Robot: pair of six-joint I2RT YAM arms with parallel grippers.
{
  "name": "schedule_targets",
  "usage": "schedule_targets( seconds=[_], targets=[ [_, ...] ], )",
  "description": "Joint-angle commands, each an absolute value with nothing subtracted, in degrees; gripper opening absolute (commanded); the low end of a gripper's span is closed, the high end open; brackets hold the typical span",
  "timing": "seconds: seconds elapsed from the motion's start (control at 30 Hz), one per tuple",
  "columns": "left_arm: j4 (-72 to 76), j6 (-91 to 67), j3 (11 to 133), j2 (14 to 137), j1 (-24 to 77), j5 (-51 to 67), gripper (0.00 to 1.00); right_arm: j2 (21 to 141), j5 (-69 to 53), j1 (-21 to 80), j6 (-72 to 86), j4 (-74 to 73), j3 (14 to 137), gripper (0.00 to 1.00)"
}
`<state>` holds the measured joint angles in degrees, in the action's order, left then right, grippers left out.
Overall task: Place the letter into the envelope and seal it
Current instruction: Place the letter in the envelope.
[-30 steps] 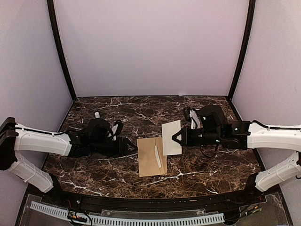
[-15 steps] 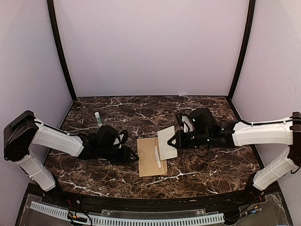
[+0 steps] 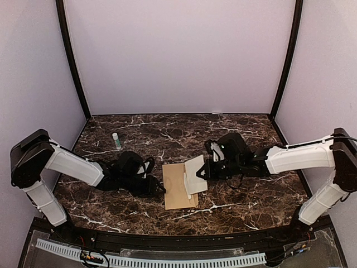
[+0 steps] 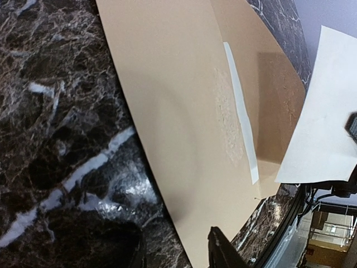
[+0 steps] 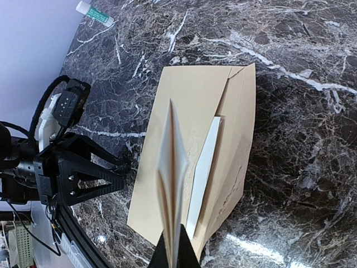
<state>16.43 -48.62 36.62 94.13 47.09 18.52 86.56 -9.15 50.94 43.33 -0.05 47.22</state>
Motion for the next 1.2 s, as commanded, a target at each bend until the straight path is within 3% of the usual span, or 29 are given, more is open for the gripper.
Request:
schedule_targets(
  seconds=[0.0, 1.17],
  targets=[
    [17.88, -48.15, 37.82, 94.96, 46.84, 19.85, 0.36, 87.95, -8.99, 50.68, 42.69, 2.08, 48.03, 0.00],
    [19.72, -49.05, 39.11, 98.41, 46.84, 22.93, 0.21, 92.71, -6.86, 50.63, 43.25, -2.03, 48.11, 0.00]
  ],
)
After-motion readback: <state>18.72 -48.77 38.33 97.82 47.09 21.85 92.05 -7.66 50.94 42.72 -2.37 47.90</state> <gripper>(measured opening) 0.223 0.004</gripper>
